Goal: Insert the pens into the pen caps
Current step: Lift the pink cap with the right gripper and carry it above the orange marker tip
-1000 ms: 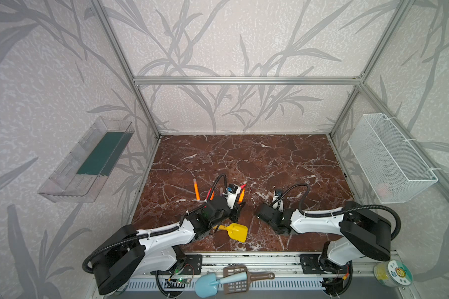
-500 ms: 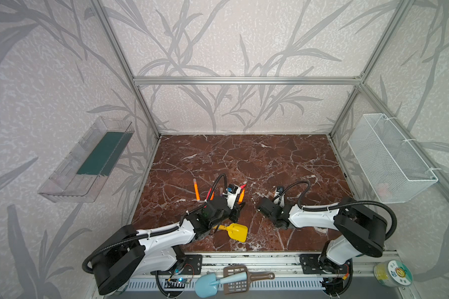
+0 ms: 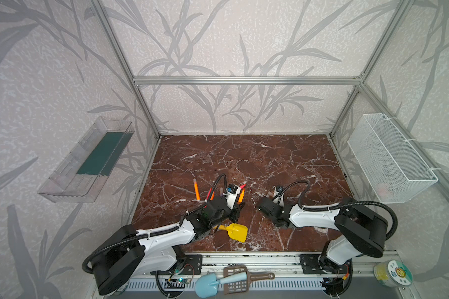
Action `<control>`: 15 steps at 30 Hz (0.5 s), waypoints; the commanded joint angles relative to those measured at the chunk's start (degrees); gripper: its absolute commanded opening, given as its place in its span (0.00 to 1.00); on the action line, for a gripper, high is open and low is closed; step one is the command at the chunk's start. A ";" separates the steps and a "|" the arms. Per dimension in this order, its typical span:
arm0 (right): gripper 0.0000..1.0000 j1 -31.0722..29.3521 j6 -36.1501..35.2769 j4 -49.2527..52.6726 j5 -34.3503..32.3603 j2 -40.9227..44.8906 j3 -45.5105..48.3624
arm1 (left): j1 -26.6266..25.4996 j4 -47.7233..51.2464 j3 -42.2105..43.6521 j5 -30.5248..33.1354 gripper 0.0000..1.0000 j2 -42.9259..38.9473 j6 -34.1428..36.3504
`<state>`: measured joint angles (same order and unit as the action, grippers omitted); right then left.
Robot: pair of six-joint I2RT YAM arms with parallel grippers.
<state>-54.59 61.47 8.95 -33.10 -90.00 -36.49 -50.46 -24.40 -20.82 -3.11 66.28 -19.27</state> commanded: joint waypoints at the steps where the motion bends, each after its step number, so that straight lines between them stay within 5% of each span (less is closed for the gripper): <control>1: 0.29 0.14 0.83 2.29 3.22 1.42 1.73 | 0.27 -0.03 0.16 -0.58 0.00 -1.06 0.19; 15: 0.29 0.09 1.19 1.90 3.85 2.44 2.93 | 0.27 -0.18 0.02 -0.93 0.00 -0.81 0.11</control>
<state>-54.52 61.69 9.02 -30.22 -86.78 -34.44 -50.46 -24.34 -20.82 -3.36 66.28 -19.27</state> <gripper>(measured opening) 0.290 0.158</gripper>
